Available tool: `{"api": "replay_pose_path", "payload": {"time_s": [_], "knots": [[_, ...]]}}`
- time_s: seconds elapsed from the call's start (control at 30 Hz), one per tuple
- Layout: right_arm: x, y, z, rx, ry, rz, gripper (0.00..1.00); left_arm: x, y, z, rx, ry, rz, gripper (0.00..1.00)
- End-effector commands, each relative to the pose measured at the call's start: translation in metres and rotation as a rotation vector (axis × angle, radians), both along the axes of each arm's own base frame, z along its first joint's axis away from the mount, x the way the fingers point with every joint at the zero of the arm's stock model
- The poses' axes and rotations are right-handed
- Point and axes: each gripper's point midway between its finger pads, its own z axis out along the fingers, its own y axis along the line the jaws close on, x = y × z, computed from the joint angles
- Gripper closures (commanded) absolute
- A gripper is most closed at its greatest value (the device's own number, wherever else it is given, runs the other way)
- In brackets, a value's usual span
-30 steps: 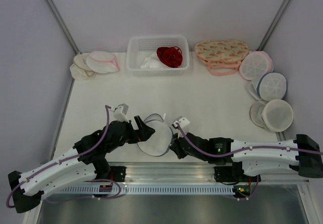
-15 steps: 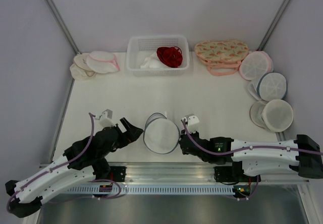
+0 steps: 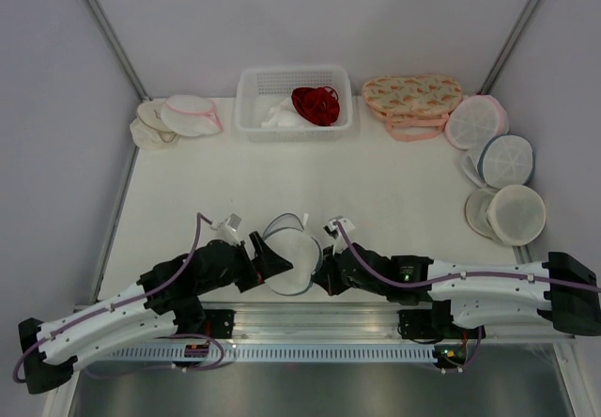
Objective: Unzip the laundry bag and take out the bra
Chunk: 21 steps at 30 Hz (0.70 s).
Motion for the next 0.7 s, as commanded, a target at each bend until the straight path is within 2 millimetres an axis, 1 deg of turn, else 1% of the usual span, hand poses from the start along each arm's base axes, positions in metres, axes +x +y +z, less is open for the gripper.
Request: {"api": "replay_pose_path", "payload": {"time_s": [0.0, 0.07, 0.17, 0.23, 0.27, 0.3, 0.33, 0.37, 0.4, 0.43, 0.5, 0.53, 0.63, 0.67], "knots": [[-0.011, 0.030, 0.026, 0.167, 0.025, 0.087, 0.99, -0.013, -0.020, 0.001, -0.075, 0.063, -0.056, 0.00], [-0.016, 0.037, 0.030, 0.203, 0.043, 0.117, 1.00, -0.017, -0.024, 0.001, -0.078, 0.056, -0.069, 0.00], [-0.021, 0.042, 0.034, 0.236, 0.047, 0.154, 1.00, -0.011, -0.021, -0.006, -0.049, 0.031, -0.034, 0.00], [-0.017, 0.039, 0.029, 0.204, 0.041, 0.132, 1.00, -0.002, -0.018, -0.004, -0.044, -0.013, -0.001, 0.02], [-0.008, 0.033, 0.024, 0.156, 0.026, 0.081, 1.00, 0.002, -0.018, 0.000, -0.046, -0.036, 0.014, 0.02], [-0.002, 0.029, 0.023, 0.136, 0.012, 0.047, 1.00, 0.012, -0.015, 0.003, -0.033, -0.077, 0.051, 0.02], [0.003, 0.022, 0.019, 0.102, 0.002, 0.014, 1.00, 0.016, -0.014, 0.005, -0.026, -0.099, 0.066, 0.02], [0.006, 0.014, 0.015, 0.064, 0.001, -0.013, 1.00, 0.022, -0.014, 0.010, -0.025, -0.127, 0.081, 0.01], [0.016, 0.008, 0.016, 0.045, -0.033, -0.065, 1.00, 0.030, -0.010, 0.011, 0.004, -0.170, 0.106, 0.00], [0.018, 0.003, 0.016, 0.030, -0.041, -0.082, 1.00, 0.036, -0.013, 0.018, -0.002, -0.200, 0.120, 0.00], [0.026, -0.008, 0.016, -0.009, -0.069, -0.130, 0.99, 0.049, -0.013, 0.024, 0.027, -0.276, 0.142, 0.00], [0.029, -0.013, 0.016, -0.023, -0.076, -0.153, 1.00, 0.054, -0.019, 0.039, -0.008, -0.317, 0.150, 0.00], [0.037, -0.026, 0.014, -0.056, -0.093, -0.218, 1.00, 0.073, -0.025, 0.048, 0.024, -0.413, 0.163, 0.00], [0.039, -0.029, 0.014, -0.060, -0.097, -0.232, 1.00, 0.083, -0.031, 0.057, 0.026, -0.472, 0.159, 0.00]]}}
